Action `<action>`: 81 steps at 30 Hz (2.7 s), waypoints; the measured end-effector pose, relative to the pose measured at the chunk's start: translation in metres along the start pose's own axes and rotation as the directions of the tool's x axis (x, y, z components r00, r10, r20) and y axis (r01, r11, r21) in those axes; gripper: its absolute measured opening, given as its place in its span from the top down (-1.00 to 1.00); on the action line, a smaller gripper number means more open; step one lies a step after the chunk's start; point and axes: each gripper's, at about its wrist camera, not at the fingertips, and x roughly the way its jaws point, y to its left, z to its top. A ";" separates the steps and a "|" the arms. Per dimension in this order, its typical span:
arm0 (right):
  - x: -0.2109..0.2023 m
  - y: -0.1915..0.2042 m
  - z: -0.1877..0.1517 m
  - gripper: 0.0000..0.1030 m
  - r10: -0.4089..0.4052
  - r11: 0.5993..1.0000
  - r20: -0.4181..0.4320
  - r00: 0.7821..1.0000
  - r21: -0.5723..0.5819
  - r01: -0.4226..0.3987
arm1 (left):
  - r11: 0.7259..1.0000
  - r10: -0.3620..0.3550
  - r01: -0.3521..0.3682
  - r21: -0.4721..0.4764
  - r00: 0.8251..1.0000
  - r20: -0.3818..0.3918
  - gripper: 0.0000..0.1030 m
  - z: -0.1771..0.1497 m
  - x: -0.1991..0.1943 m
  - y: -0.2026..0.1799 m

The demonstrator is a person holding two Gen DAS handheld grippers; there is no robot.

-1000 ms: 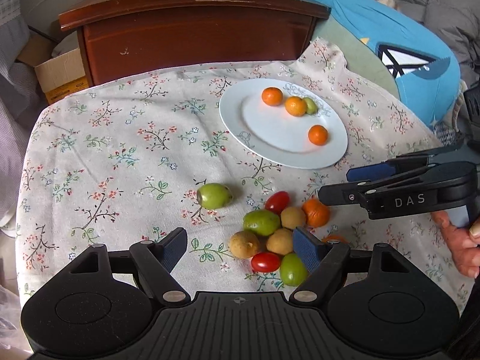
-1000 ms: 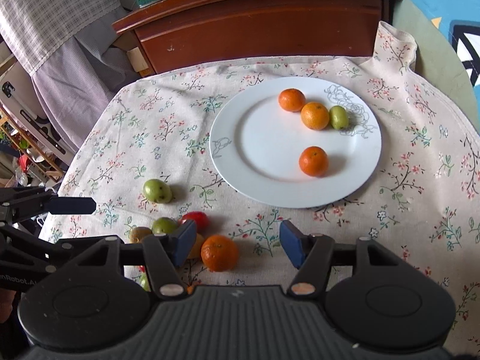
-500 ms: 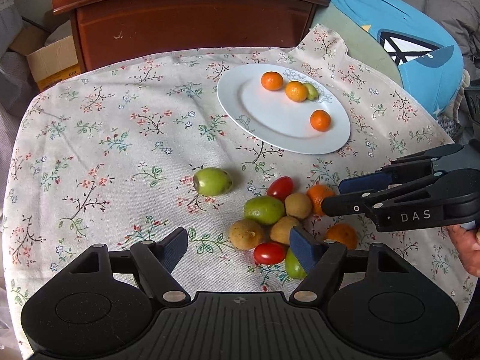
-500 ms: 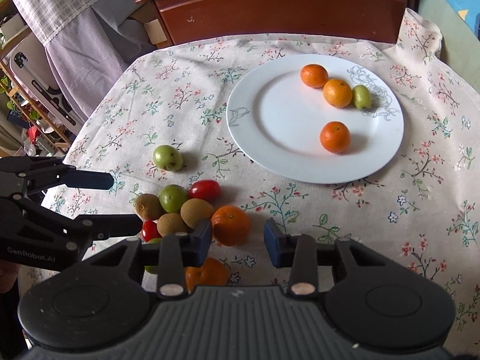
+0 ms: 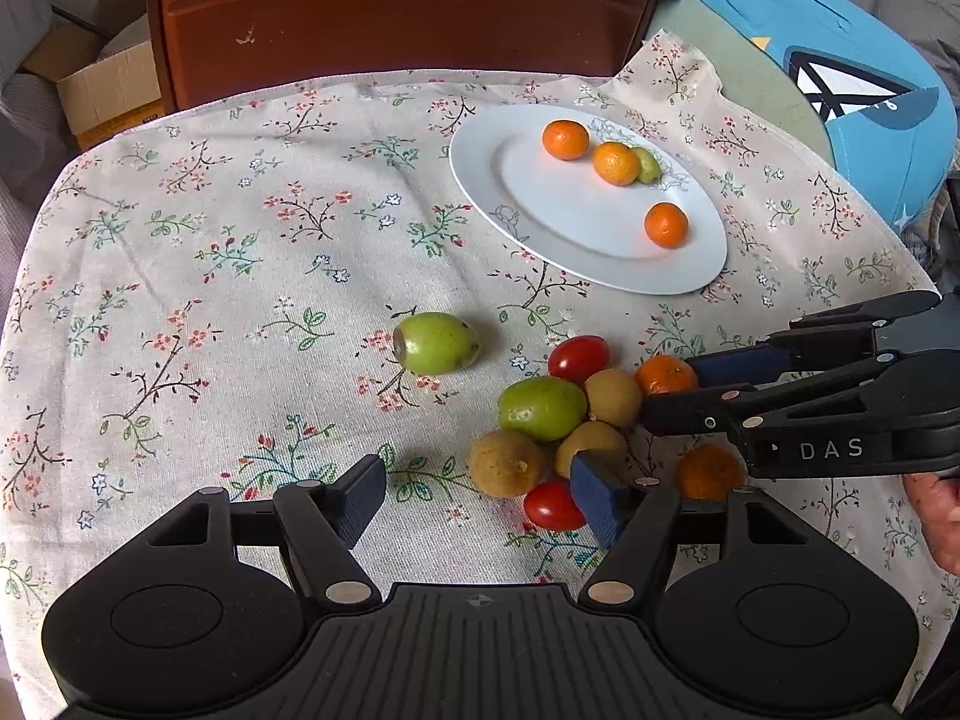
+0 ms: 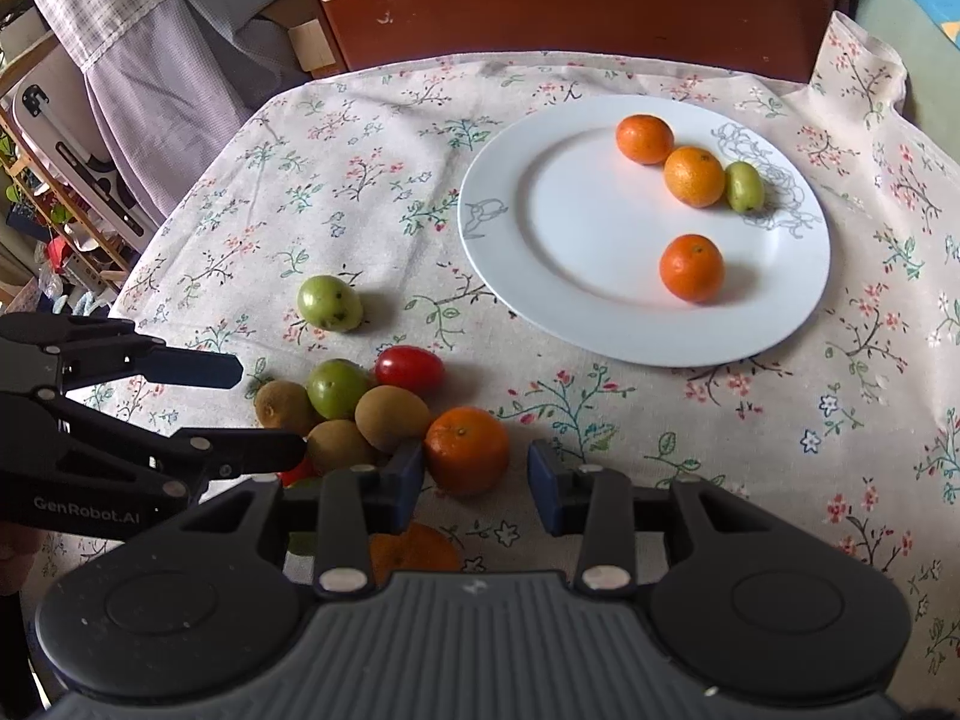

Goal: Organize fruits
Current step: 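Grasp a brown kiwi with the left gripper while the right gripper grasps an orange, then carry the kiwi and orange onto the white plate and open both grippers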

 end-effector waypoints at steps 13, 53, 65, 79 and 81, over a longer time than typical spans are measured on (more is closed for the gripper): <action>0.001 0.000 0.001 0.40 0.001 1.000 0.003 1.000 -0.003 -0.001 | 0.998 -0.046 0.047 -0.036 0.999 0.003 0.13 0.002 -0.001 0.008; -0.048 -0.039 0.033 0.41 -0.094 0.984 0.172 0.981 0.164 0.066 | 0.997 -0.046 0.063 -0.048 0.953 0.300 0.51 0.054 -0.025 -0.006; -0.023 -0.043 0.034 0.41 -0.124 0.966 0.108 0.986 0.239 0.096 | 0.989 -0.105 0.130 -0.069 0.953 0.283 0.51 0.068 0.016 -0.011; -0.017 -0.057 0.038 0.32 -0.154 0.944 0.150 0.977 0.314 0.101 | 0.976 -0.145 0.180 -0.126 0.958 0.247 0.44 0.087 0.045 -0.016; -0.021 -0.058 0.038 0.32 -0.149 0.943 0.170 0.974 0.322 0.088 | 0.977 -0.131 0.168 -0.131 0.958 0.254 0.06 0.089 0.039 -0.017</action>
